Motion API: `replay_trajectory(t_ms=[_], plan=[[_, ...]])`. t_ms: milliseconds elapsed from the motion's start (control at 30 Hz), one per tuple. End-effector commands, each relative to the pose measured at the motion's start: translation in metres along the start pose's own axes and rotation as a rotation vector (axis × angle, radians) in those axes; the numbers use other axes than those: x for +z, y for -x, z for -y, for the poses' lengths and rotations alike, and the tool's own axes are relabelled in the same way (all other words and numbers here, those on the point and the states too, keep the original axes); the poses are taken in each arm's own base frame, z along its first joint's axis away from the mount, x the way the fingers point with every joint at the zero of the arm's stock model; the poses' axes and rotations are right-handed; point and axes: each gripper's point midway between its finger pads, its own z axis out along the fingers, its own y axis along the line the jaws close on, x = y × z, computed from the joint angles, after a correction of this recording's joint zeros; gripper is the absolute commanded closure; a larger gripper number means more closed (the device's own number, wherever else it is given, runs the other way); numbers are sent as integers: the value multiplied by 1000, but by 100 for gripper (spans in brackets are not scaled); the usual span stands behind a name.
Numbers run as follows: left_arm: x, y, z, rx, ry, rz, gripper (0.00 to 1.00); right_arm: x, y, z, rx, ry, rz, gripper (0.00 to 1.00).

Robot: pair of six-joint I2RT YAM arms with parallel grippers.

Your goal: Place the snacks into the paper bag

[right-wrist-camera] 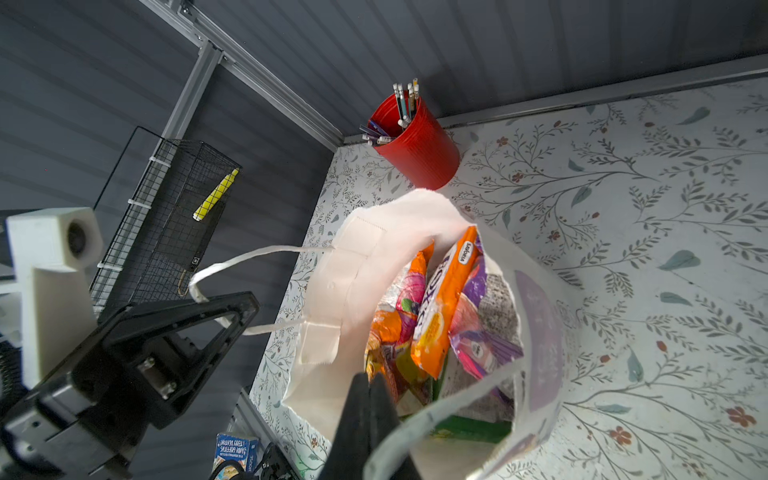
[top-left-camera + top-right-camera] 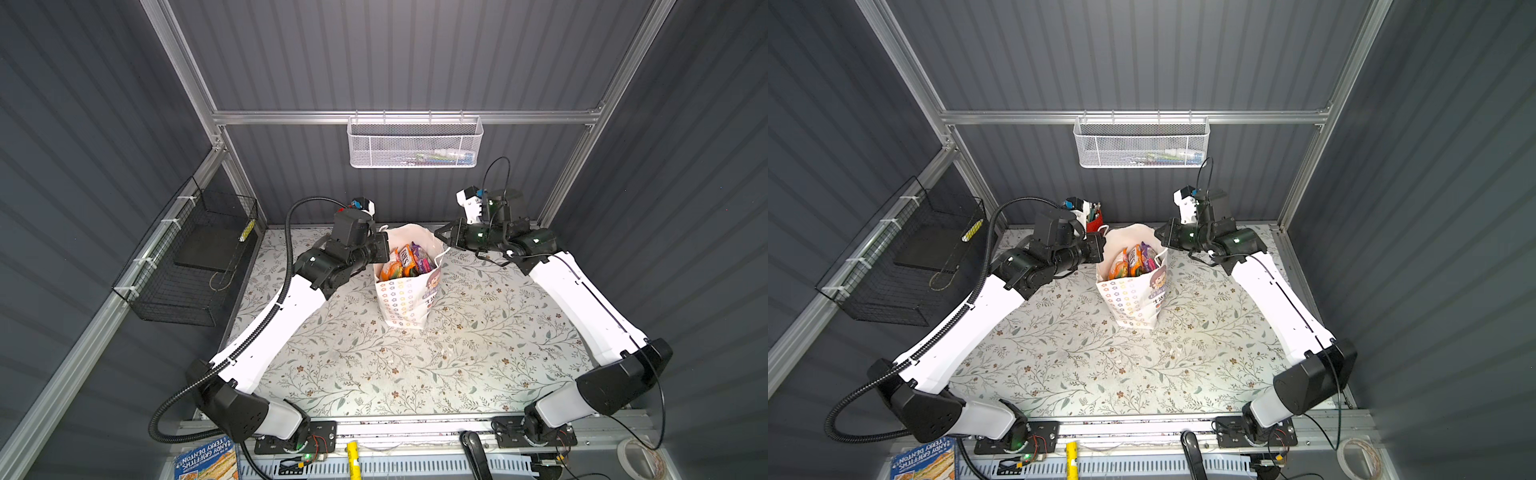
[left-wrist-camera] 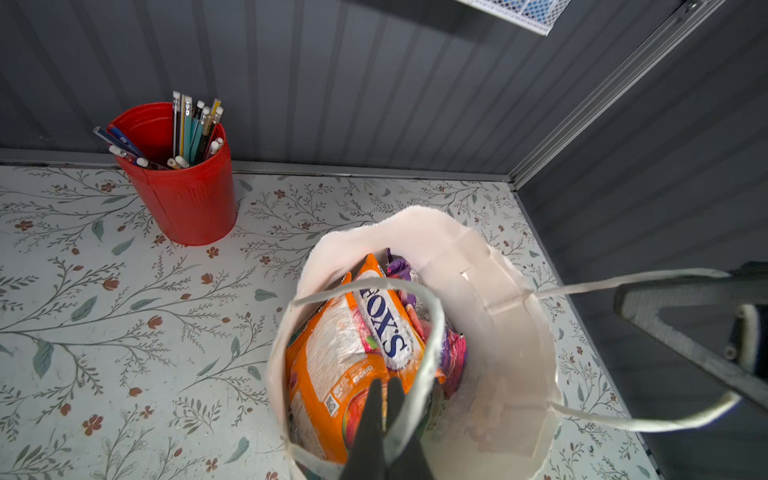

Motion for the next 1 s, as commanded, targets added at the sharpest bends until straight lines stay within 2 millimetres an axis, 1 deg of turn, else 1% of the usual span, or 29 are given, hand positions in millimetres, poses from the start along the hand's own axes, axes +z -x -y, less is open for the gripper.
replay_trajectory(t_ms=[0, 33, 100, 133, 200, 300, 467, 567, 600, 633, 667, 700, 767, 833, 867, 900, 933, 967], plan=[[-61, 63, 34, -38, -138, 177, 100, -36, 35, -40, -68, 83, 129, 100], [-70, 70, 38, -44, -156, 196, 100, -44, 37, -47, -72, 94, 144, 100], [-83, 78, 42, -45, -174, 226, 100, -56, 40, -55, -83, 105, 153, 100], [-86, 79, 41, -45, -172, 230, 100, -59, 40, -59, -88, 110, 148, 100], [-86, 78, 39, -44, -160, 226, 100, -59, 36, -60, -89, 121, 129, 100], [-80, 65, 39, -60, -187, 200, 100, -47, 25, -51, -72, 122, 85, 100], [-61, 33, 24, -74, -160, 155, 100, -27, 7, -31, -40, 102, 38, 100], [-51, 20, 15, -65, -124, 129, 100, -22, 0, -25, -33, 100, 30, 100], [-50, 17, 14, -65, -119, 124, 100, -22, 0, -25, -33, 103, 30, 98], [-50, 17, 13, -63, -118, 123, 100, -22, 0, -24, -31, 102, 34, 92], [-52, 17, 13, -64, -118, 125, 95, -24, 0, -24, -29, 99, 39, 86], [-54, 17, 12, -64, -111, 128, 83, -26, 0, -24, -24, 98, 44, 81], [-60, 19, 10, -62, -102, 140, 55, -28, 0, -27, -6, 111, 45, 63], [-66, 20, 8, -55, -97, 146, 33, -32, -2, -29, 22, 121, 42, 46], [-69, 18, 5, -54, -84, 142, 19, -35, -3, -29, 40, 117, 48, 36], [-72, 18, 3, -56, -71, 140, 6, -39, -3, -29, 60, 112, 60, 24], [-75, 16, 1, -56, -63, 136, 1, -44, -4, -28, 76, 106, 75, 10], [-79, 14, -1, -52, -56, 128, 0, -49, -4, -27, 92, 100, 91, 1]])
